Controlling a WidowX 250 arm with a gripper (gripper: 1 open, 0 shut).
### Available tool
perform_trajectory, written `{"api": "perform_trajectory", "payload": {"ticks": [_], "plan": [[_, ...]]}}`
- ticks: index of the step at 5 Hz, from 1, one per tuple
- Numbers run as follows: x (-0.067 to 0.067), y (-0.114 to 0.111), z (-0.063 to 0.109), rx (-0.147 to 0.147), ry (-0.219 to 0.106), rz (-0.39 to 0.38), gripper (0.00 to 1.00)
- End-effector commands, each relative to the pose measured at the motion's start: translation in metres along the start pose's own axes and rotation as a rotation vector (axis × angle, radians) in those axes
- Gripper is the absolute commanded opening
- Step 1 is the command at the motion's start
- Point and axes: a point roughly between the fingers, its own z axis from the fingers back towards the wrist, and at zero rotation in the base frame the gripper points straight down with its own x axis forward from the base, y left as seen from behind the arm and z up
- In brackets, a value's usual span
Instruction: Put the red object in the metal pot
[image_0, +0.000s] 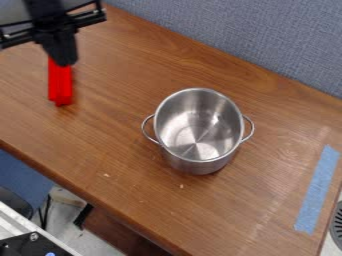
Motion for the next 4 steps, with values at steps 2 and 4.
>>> {"api": "perform_trajectory", "payload": {"ticks": [2,4], "plan": [[0.005,-0.015,0.007,-0.029,-0.058,-0.216,1.0],[0.024,-0.036,-0.002,0.066,-0.121,-0.204,1.0]]}}
